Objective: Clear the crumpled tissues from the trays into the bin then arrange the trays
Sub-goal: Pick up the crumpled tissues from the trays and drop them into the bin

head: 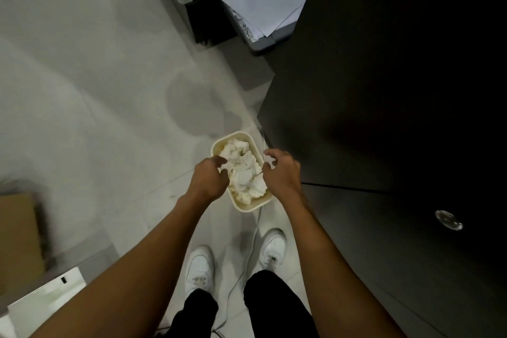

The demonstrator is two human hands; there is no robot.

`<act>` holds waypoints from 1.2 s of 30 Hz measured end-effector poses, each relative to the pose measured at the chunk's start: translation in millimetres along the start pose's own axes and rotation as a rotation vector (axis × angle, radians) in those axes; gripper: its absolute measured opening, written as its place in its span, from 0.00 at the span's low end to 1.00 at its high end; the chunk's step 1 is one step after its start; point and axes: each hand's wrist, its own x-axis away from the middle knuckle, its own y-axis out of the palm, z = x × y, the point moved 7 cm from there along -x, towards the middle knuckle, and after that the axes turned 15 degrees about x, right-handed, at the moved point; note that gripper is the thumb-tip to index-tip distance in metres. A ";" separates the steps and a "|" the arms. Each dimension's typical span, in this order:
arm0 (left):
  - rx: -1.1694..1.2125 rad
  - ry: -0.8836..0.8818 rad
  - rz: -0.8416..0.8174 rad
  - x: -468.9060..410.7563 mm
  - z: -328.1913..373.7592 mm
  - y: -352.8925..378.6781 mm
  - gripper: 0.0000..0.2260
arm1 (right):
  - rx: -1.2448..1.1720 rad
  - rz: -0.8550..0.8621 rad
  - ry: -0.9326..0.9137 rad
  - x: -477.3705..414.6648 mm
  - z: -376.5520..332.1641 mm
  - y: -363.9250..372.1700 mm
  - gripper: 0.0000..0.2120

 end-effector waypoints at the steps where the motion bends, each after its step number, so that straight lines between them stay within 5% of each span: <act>1: 0.021 0.011 0.008 10.1 7.7 -7.9 0.16 | 0.005 0.004 -0.014 7.0 -7.1 -8.6 0.17; 19: 0.216 0.284 0.032 200.3 247.7 -171.0 0.11 | -0.127 0.193 -0.096 179.8 -142.6 -245.0 0.12; 36: 0.243 0.745 -0.145 293.4 516.0 -150.4 0.08 | -0.114 0.692 -0.129 262.7 -113.1 -513.5 0.11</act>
